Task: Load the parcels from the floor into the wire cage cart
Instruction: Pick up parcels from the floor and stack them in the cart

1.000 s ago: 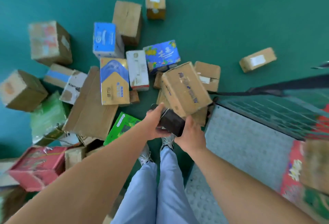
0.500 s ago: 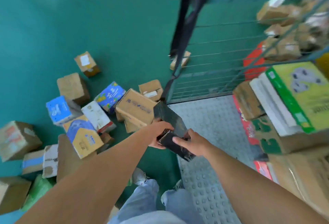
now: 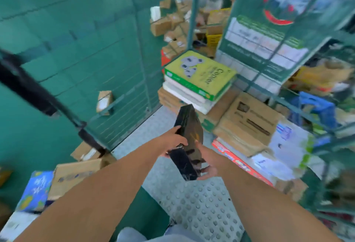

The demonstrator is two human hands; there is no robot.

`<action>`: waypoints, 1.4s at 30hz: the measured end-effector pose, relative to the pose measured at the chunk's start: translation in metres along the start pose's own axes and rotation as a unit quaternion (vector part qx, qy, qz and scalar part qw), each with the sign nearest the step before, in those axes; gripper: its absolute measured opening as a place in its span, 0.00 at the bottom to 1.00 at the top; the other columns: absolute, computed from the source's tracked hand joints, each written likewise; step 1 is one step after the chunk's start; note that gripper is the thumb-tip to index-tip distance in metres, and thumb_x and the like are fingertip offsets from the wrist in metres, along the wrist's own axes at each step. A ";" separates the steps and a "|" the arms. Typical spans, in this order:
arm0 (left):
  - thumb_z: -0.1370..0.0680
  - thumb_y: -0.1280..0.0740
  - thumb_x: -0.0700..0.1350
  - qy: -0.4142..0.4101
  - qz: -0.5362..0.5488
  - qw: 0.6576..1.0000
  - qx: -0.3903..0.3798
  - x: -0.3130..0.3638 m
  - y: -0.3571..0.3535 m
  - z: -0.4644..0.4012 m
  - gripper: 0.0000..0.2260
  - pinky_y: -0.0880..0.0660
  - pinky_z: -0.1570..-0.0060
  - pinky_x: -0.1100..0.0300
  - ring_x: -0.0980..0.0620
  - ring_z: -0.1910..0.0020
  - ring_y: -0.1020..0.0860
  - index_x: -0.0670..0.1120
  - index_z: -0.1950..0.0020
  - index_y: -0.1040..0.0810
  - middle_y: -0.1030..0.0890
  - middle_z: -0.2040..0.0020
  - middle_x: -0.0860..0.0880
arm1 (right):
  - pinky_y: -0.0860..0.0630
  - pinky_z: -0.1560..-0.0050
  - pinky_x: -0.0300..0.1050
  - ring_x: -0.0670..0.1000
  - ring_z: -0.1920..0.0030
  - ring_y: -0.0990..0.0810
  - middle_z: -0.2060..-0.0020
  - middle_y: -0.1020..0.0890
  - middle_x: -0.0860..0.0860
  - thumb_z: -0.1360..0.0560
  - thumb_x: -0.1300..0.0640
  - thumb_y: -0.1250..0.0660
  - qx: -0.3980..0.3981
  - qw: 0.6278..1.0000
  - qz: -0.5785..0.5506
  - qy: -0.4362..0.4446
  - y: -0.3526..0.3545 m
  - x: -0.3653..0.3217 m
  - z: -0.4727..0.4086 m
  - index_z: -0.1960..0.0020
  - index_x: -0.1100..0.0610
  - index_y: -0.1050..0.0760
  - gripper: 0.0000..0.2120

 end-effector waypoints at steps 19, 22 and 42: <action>0.22 0.31 0.47 -0.213 -0.210 0.953 0.055 0.161 -0.153 -0.085 0.35 0.23 0.42 0.52 0.47 0.38 0.24 0.59 0.19 0.42 0.31 0.24 0.47 | 0.20 0.44 0.52 0.48 0.53 0.23 0.49 0.21 0.51 0.17 0.36 0.42 0.066 0.959 -0.248 0.124 0.146 -0.060 -0.015 0.39 0.55 0.24 0.23; 0.22 0.33 0.48 -0.221 -0.248 0.940 0.074 0.171 -0.149 -0.117 0.32 0.21 0.41 0.48 0.46 0.40 0.24 0.61 0.20 0.40 0.31 0.26 0.47 | 0.22 0.43 0.52 0.49 0.50 0.23 0.48 0.21 0.52 0.18 0.33 0.43 0.060 0.956 -0.259 0.123 0.148 -0.085 -0.045 0.36 0.53 0.24 0.26; 0.22 0.31 0.53 -0.278 -0.569 0.767 0.101 0.237 -0.162 -0.388 0.45 0.45 0.22 0.43 0.40 0.18 0.49 0.53 0.16 0.60 0.53 0.17 0.40 | 0.27 0.32 0.50 0.53 0.28 0.28 0.26 0.31 0.45 0.16 0.40 0.45 0.171 0.934 -0.227 0.217 0.221 -0.247 -0.291 0.18 0.41 0.44 0.28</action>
Point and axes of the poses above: each hand's wrist, its own z-axis away from the middle knuckle, its own y-axis out of the back of the hand, x = y × z, the point moved 9 cm from there along -z, towards the middle knuckle
